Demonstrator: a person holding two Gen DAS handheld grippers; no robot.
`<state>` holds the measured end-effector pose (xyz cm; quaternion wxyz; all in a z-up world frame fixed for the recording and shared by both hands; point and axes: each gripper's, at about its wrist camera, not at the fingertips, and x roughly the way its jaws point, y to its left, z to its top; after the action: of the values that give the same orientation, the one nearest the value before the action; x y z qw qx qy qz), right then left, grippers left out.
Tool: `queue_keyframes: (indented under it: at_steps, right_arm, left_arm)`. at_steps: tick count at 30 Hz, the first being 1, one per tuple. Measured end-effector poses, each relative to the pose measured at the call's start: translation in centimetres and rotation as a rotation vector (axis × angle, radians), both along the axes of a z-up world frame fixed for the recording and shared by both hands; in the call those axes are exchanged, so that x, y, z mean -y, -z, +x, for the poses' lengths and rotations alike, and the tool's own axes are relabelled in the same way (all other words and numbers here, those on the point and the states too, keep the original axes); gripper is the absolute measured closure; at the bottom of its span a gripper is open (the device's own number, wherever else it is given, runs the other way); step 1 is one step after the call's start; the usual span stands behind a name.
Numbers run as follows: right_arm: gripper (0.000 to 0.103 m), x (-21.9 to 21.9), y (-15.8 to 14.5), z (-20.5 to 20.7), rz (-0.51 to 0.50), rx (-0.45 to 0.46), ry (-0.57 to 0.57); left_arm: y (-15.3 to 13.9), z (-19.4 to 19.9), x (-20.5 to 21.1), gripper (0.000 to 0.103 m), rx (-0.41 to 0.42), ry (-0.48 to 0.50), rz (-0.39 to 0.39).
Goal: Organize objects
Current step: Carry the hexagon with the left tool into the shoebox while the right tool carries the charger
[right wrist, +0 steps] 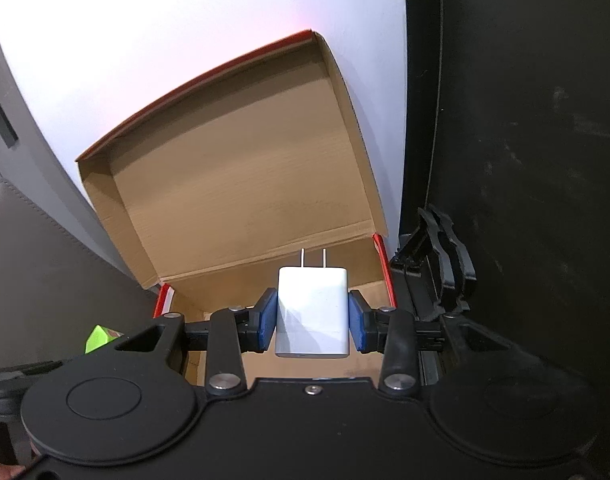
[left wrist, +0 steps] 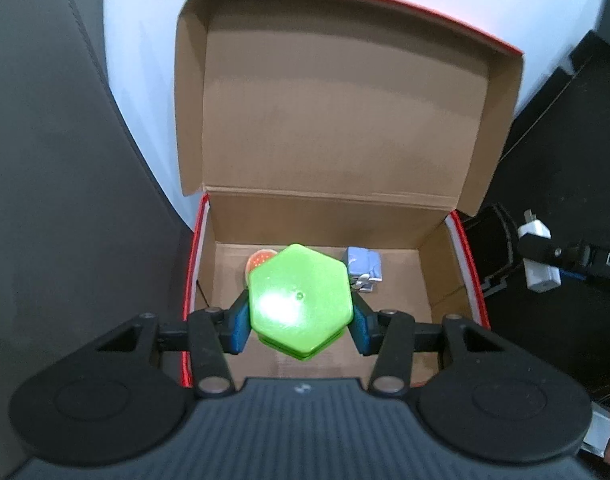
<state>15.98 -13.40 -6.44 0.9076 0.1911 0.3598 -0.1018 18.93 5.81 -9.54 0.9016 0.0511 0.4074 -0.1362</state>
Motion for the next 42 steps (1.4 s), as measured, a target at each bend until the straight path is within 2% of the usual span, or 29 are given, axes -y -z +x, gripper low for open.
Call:
queue_keyframes:
  at_steps: [15,23,28,37,42]
  right_arm:
    - [0.066,1.2,4.4,5.5,-0.018,-0.068,-0.042]
    - [0.066,2.0,7.4,7.6,-0.02,-0.097,-0.043]
    - [0.066,2.2,9.0,8.5,-0.022,-0.115,-0.048]
    - [0.066,2.5,10.9,9.4,-0.017,-0.148,-0.048]
    - [0.066,1.4,12.2,10.5,-0.064,-0.174,-0.062]
  left_arm:
    - [6.3,6.4,1.1,0.055,-0.122,-0.044,0.052]
    - [9.4,8.7,1.9,0.055,-0.173,-0.045,0.112]
    - [11.4,10.1,2.5,0.055,-0.216,-0.054,0.124]
    - [13.4,11.7,3.3,0.055,-0.245,-0.064,0.18]
    - [14.0,12.5,3.3,0.055,-0.247,-0.073,0.221]
